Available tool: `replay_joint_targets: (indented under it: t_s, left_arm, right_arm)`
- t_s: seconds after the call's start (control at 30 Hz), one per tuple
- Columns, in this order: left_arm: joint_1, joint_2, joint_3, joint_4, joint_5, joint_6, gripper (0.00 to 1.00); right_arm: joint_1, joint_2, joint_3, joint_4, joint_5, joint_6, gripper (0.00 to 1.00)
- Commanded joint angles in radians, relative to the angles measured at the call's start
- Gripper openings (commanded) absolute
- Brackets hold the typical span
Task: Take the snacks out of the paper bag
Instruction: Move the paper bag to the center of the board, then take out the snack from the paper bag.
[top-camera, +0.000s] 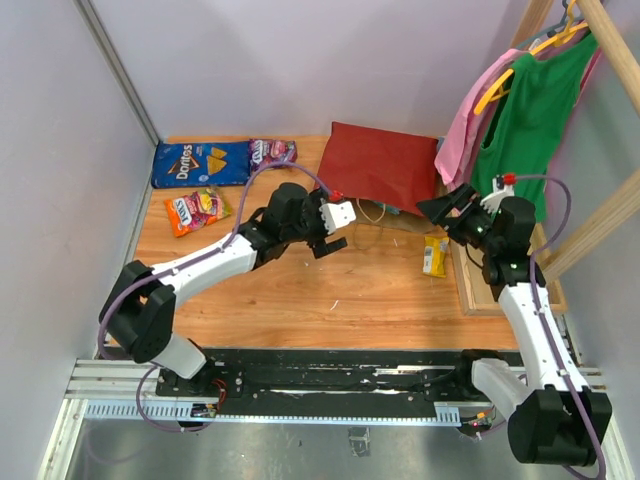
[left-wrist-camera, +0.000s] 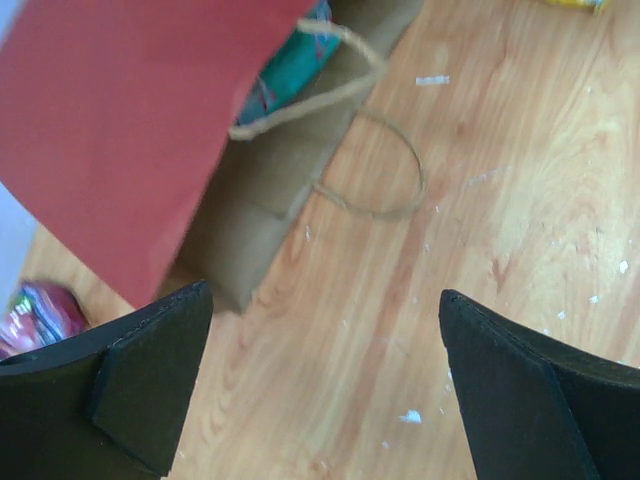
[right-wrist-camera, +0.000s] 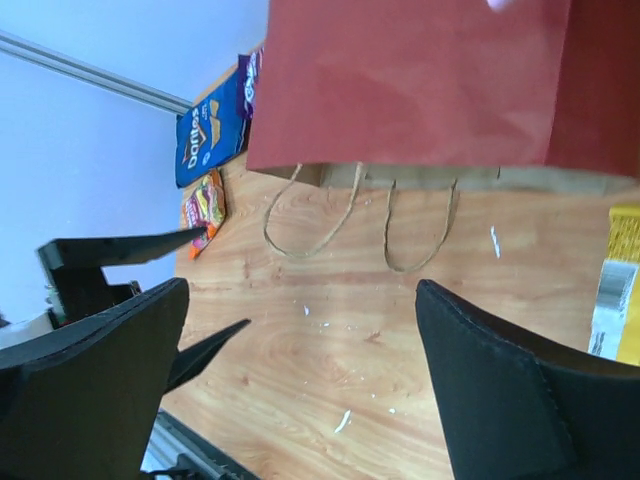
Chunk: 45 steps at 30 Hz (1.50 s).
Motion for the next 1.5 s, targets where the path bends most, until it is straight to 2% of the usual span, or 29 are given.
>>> replay_joint_targets:
  t_s: [0.0, 0.1, 0.17, 0.23, 0.37, 0.5, 0.63, 0.73, 0.83, 0.93, 1.07, 1.27, 1.47]
  left_arm:
    - [-0.022, 0.066, 0.107, 0.082, 0.092, 0.114, 0.98]
    - [-0.042, 0.119, 0.136, 0.096, 0.074, 0.127, 0.95]
    - [-0.052, 0.127, 0.099, 0.177, 0.054, 0.115, 0.94]
    - [-0.057, 0.133, 0.078, 0.236, 0.022, 0.097, 0.94]
    - [-0.057, 0.106, 0.038, 0.291, -0.02, 0.029, 0.94]
    - [-0.057, 0.032, -0.042, 0.335, -0.066, -0.103, 0.94]
    - [-0.057, -0.053, -0.174, 0.433, -0.012, -0.272, 0.95]
    - [-0.057, -0.113, -0.332, 0.619, 0.036, -0.409, 0.97]
    - [-0.057, -0.12, -0.444, 0.795, 0.092, -0.54, 0.99]
    - [-0.057, -0.083, -0.505, 0.918, 0.104, -0.664, 0.99]
    - [-0.057, -0.018, -0.53, 1.023, 0.084, -0.747, 0.99]
    - [-0.057, 0.042, -0.528, 1.071, 0.044, -0.786, 1.0]
    - [-0.057, 0.048, -0.548, 1.083, 0.006, -0.792, 1.0]
  right_arm:
    - [-0.015, 0.011, -0.056, 0.082, -0.047, 0.137, 0.96]
    - [-0.003, 0.019, -0.037, 0.068, -0.064, 0.054, 0.89]
    - [0.088, 0.038, 0.071, -0.111, 0.081, -0.137, 0.89]
    - [0.185, 0.089, 0.185, -0.31, 0.23, -0.247, 0.9]
    - [0.256, 0.17, 0.238, -0.34, 0.283, -0.292, 0.82]
    - [0.44, 0.269, 0.353, -0.447, 0.51, -0.542, 0.82]
    - [0.513, 0.34, 0.443, -0.452, 0.489, -0.751, 0.83]
    - [0.519, 0.406, 0.509, -0.456, 0.417, -0.787, 0.79]
    - [0.548, 0.508, 0.581, -0.491, 0.459, -0.815, 0.73]
    - [0.577, 0.581, 0.618, -0.492, 0.487, -0.847, 0.72]
    - [0.594, 0.659, 0.671, -0.515, 0.5, -0.877, 0.69]
    - [0.61, 0.731, 0.738, -0.522, 0.527, -0.9, 0.64]
    - [0.63, 0.81, 0.797, -0.561, 0.582, -0.9, 0.35]
